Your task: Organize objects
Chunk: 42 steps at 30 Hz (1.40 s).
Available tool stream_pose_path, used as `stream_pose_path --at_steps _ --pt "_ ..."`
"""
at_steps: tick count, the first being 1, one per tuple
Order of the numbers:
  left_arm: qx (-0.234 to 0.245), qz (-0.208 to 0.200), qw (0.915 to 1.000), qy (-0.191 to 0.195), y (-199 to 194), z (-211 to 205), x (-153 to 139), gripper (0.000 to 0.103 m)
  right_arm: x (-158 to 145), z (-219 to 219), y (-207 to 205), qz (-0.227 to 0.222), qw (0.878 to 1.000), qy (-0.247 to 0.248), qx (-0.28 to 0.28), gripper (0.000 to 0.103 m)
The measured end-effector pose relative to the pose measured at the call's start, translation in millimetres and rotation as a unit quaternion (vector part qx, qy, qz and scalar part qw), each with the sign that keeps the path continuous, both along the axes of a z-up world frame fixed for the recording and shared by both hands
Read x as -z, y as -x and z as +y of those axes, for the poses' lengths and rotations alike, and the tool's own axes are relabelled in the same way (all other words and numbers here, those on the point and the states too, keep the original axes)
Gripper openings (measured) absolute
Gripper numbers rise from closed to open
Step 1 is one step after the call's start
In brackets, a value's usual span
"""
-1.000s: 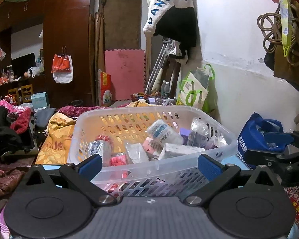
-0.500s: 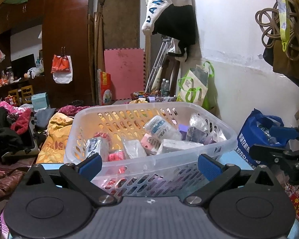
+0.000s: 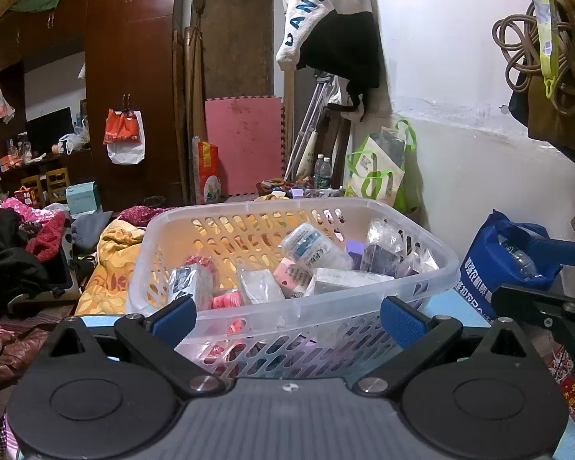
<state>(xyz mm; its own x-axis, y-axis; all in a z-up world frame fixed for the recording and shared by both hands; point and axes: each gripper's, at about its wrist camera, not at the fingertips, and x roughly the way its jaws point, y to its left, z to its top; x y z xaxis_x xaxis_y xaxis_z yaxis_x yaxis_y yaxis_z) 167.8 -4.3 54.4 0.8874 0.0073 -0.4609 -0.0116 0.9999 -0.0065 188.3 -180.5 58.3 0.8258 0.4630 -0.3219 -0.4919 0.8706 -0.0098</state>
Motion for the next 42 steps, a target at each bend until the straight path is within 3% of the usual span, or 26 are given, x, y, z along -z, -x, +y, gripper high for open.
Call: stream_pose_path --at_steps 42 --pt "0.005 0.006 1.0 -0.003 -1.7 -8.0 4.8 0.103 2.0 2.1 1.8 -0.001 1.0 0.002 -0.003 0.103"
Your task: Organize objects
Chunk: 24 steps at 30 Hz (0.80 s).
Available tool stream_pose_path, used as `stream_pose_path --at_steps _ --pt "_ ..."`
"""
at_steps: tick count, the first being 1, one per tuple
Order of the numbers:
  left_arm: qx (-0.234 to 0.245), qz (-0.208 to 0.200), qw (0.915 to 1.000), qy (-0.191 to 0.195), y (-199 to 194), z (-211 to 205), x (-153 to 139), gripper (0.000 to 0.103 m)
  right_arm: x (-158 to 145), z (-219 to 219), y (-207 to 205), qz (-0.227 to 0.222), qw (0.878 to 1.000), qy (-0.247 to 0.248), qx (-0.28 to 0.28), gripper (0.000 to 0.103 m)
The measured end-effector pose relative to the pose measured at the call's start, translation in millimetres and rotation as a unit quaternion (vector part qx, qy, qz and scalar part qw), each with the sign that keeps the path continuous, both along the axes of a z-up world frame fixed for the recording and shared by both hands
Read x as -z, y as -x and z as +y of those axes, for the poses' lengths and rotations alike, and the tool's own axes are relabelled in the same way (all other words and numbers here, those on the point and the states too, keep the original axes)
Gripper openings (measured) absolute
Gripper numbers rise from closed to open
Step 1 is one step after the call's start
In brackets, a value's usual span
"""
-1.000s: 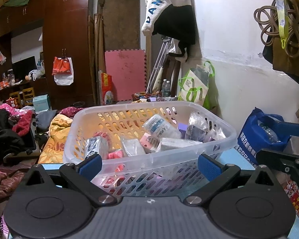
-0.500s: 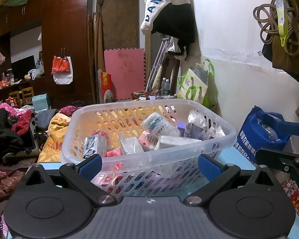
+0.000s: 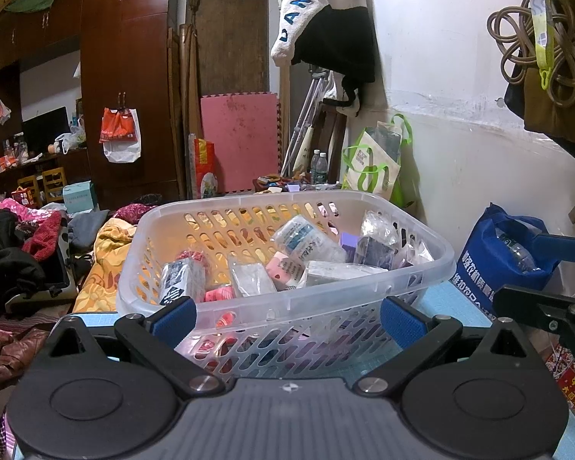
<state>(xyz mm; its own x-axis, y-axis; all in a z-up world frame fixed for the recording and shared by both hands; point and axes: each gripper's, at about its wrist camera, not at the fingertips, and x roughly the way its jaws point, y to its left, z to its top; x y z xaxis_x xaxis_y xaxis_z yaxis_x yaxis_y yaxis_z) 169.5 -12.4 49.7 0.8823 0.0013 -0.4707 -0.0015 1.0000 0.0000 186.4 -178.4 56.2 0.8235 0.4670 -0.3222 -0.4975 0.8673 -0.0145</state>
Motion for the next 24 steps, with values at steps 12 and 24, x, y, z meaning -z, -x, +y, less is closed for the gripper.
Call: stream_pose_path --at_steps 12,24 --pt "-0.004 0.002 1.0 -0.003 -1.1 -0.6 0.3 0.103 1.1 1.2 1.9 0.002 1.0 -0.001 -0.003 0.103" --pt "-0.01 0.0 0.9999 -0.005 -2.7 -0.8 -1.2 0.103 1.6 0.9 2.2 0.003 1.0 -0.001 -0.002 0.103"
